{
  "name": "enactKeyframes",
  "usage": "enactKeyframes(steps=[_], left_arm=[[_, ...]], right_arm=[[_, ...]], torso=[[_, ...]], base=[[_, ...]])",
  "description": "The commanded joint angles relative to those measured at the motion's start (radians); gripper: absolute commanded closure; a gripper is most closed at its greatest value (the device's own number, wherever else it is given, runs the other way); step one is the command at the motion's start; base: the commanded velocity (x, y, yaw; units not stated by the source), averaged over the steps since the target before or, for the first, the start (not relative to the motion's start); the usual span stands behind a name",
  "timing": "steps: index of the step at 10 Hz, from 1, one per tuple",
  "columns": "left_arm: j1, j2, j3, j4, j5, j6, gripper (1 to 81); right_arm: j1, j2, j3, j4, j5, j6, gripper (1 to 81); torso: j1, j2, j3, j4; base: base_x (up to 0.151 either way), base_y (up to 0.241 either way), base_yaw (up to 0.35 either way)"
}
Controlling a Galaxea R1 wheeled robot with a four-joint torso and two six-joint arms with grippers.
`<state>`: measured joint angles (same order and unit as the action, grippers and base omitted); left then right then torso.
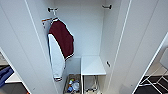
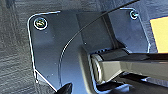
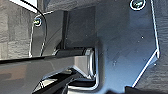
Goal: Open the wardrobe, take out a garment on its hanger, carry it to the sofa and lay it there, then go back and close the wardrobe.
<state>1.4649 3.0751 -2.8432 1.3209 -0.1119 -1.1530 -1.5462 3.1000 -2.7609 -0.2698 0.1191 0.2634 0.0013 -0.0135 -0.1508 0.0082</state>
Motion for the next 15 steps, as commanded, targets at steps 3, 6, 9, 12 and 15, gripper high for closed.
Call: enactKeyframes(steps=[3, 6, 9, 12, 15], left_arm=[[-0.031, -0.007, -0.002, -0.008, 0.034, -0.005, 1.0], [0.012, -0.03, -0.001, -0.022, 0.029, -0.034, 1.0], [0.035, 0.005, -0.007, -0.324, 0.15, 0.108, 1.0], [0.013, 0.008, -0.001, -0.864, 0.175, 0.767, 1.0], [-0.001, 0.001, 0.001, -1.117, 0.18, 0.943, 1.0]], right_arm=[[0.036, 0.008, 0.003, -0.006, -0.05, -0.001, 1.0], [0.045, 0.007, -0.003, -0.006, -0.05, -0.001, 1.0], [0.056, 0.005, -0.003, -0.002, -0.05, 0.0, 1.0], [0.057, 0.001, -0.003, -0.008, -0.052, -0.003, 1.0], [0.066, -0.018, 0.021, 0.0, -0.049, 0.0, 1.0]], torso=[[0.0, 0.0, 0.0, 0.0], [-0.001, 0.0, 0.0, 0.0], [-0.001, 0.0, 0.0, 0.0], [-0.001, 0.0, 0.0, 0.0], [-0.001, 0.0, 0.0, 0.0]], base=[[0.0, 0.0, 0.0], [0.0, 0.0, 0.0], [0.0, 0.0, 0.0], [0.0, 0.0, 0.0], [0.0, 0.0, 0.0]])
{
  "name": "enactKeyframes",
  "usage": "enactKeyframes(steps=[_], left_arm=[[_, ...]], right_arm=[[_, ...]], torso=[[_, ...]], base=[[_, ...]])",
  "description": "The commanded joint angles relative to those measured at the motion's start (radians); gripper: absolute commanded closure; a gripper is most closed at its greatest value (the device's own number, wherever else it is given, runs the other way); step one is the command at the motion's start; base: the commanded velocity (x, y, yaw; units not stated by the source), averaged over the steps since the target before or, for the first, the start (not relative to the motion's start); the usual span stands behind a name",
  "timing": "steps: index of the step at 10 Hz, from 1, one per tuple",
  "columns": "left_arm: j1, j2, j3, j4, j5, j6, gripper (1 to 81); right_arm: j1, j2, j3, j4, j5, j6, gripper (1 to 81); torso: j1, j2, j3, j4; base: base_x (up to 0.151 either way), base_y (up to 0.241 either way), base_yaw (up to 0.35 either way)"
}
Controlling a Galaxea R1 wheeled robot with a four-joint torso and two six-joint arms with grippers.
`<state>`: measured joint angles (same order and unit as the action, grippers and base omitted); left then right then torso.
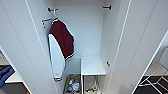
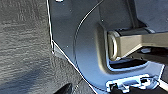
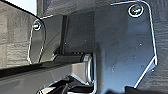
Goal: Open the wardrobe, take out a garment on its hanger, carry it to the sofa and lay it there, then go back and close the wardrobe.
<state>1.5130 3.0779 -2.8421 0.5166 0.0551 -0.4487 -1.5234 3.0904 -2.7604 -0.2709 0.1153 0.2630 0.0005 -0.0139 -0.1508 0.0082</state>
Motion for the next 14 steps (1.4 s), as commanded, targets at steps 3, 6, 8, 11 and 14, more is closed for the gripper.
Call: enactKeyframes(steps=[3, 6, 8, 11, 14], left_arm=[[-0.089, -0.008, 0.004, -0.287, 0.02, 0.257, 1.0], [-0.089, -0.145, 0.202, -0.253, 0.0, 0.263, 1.0], [-0.089, -0.351, 0.494, -0.254, -0.056, 0.263, 1.0], [-0.102, -0.6, 0.719, -0.265, -0.138, 0.252, 1.0], [-0.115, -0.798, 0.84, -0.267, -0.241, 0.199, 1.0]], right_arm=[[0.051, -0.019, 0.055, -0.007, -0.059, -0.001, 1.0], [0.065, -0.188, 0.278, -0.008, -0.042, 0.01, 1.0], [0.085, -0.34, 0.438, -0.008, -0.04, 0.013, 1.0], [0.108, -0.566, 0.564, 0.01, 0.033, 0.022, 1.0], [0.131, -0.743, 0.602, 0.01, 0.119, 0.101, 1.0]], torso=[[0.0, 0.0, 0.0, 0.0], [0.0, 0.0, 0.0, 0.0], [0.0, 0.0, 0.0, 0.0], [0.0, 0.0, 0.0, 0.0], [0.0, 0.0, 0.0, 0.0]], base=[[0.0, 0.0, 0.0], [0.0, 0.0, 0.0], [0.0, 0.0, 0.0], [0.0, 0.0, 0.0], [0.0, 0.0, 0.0]])
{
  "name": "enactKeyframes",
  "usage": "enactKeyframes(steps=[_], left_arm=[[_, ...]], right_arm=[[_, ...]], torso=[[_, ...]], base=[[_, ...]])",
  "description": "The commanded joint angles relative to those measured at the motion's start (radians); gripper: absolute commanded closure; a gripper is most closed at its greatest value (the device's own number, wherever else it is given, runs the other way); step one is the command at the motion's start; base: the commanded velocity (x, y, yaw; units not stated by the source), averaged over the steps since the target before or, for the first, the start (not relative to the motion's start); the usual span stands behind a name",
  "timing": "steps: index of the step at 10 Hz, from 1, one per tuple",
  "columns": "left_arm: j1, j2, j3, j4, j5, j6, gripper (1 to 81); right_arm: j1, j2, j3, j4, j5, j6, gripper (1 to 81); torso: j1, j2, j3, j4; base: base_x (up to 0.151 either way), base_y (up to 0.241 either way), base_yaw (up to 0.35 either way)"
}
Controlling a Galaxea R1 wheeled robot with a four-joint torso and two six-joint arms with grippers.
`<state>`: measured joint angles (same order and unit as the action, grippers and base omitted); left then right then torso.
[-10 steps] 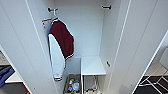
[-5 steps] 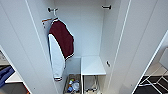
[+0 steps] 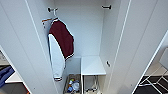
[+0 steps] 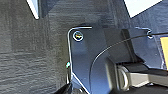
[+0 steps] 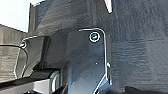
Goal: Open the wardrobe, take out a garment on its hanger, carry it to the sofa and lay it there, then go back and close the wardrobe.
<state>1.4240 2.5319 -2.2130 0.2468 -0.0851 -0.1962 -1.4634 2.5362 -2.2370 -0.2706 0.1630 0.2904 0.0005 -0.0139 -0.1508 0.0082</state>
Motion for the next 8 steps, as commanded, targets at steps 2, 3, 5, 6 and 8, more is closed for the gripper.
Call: enactKeyframes(steps=[2, 3, 5, 6, 8], left_arm=[[-0.044, -0.382, 0.211, 0.003, -0.183, -0.124, 1.0], [-0.059, -0.436, 0.205, 0.005, -0.215, -0.167, 1.0], [-0.111, -0.527, 0.206, 0.014, -0.246, -0.227, 1.0], [-0.139, -0.583, 0.223, 0.016, -0.264, -0.27, 1.0], [-0.227, -0.649, 0.25, 0.017, -0.269, -0.311, 1.0]], right_arm=[[0.123, -0.27, 0.053, 0.011, 0.078, 0.11, 1.0], [0.152, -0.296, 0.036, 0.01, 0.079, 0.111, 1.0], [0.232, -0.348, 0.025, 0.008, 0.09, 0.138, 1.0], [0.281, -0.394, 0.045, 0.01, 0.11, 0.168, 1.0], [0.402, -0.429, 0.056, 0.007, 0.099, 0.194, 1.0]], torso=[[0.0, 0.0, 0.0, 0.0], [0.0, 0.0, 0.0, 0.0], [0.0, 0.0, 0.0, 0.0], [0.0, 0.0, 0.0, 0.0], [0.0, 0.0, 0.0, 0.0]], base=[[0.0, 0.0, 0.0], [0.0, 0.0, 0.0], [0.0, 0.0, 0.0], [0.0, 0.0, 0.0], [0.0, 0.0, 0.0]])
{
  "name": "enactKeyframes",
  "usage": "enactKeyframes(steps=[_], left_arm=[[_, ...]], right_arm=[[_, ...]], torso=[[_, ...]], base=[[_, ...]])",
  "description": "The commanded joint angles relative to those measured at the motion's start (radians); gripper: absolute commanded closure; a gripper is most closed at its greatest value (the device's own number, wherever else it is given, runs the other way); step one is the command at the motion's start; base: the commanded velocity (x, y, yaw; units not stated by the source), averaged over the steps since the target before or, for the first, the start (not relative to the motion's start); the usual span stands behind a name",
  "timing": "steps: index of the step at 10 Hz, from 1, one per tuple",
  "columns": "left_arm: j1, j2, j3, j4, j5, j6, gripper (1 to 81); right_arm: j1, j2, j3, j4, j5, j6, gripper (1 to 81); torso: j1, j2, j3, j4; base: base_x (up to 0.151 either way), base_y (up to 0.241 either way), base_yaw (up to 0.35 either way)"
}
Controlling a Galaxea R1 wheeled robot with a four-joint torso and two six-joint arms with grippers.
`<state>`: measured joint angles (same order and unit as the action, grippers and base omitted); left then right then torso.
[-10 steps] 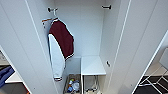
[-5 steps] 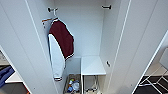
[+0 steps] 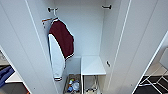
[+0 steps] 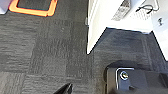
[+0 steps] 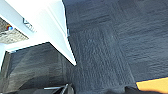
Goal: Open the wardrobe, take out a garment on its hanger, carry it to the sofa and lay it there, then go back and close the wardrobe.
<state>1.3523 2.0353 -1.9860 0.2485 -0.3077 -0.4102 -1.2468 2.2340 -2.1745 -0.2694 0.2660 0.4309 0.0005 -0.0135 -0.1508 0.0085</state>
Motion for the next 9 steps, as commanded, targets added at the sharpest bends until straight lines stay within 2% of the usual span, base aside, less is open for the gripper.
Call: enactKeyframes(steps=[1, 3, 7, 8, 9], left_arm=[[-0.216, -0.171, 0.004, 0.015, -0.039, -0.128, 1.0], [-0.32, -0.234, 0.007, 0.037, -0.033, -0.22, 1.0], [-0.503, -0.306, 0.01, 0.061, 0.03, -0.341, 1.0], [-0.547, -0.314, 0.013, 0.06, 0.059, -0.368, 1.0], [-0.593, -0.309, 0.01, 0.06, 0.065, -0.41, 1.0]], right_arm=[[0.242, -0.129, -0.027, 0.006, -0.007, 0.063, 1.0], [0.348, -0.144, -0.069, 0.001, -0.014, 0.12, 1.0], [0.574, -0.184, -0.048, 0.001, -0.122, 0.152, 1.0], [0.614, -0.198, -0.047, 0.007, -0.128, 0.186, 1.0], [0.647, -0.209, -0.037, 0.007, -0.128, 0.253, 1.0]], torso=[[0.0, 0.0, 0.0, 0.0], [0.0, 0.0, 0.0, 0.0], [0.002, 0.0, -0.002, 0.0], [0.002, 0.001, -0.002, 0.0], [0.002, 0.001, -0.002, 0.0]], base=[[0.0, 0.0, 0.0], [0.0, 0.0, 0.0], [0.0, 0.0, 0.0], [0.0, 0.0, 0.0], [0.0, 0.0, 0.0]])
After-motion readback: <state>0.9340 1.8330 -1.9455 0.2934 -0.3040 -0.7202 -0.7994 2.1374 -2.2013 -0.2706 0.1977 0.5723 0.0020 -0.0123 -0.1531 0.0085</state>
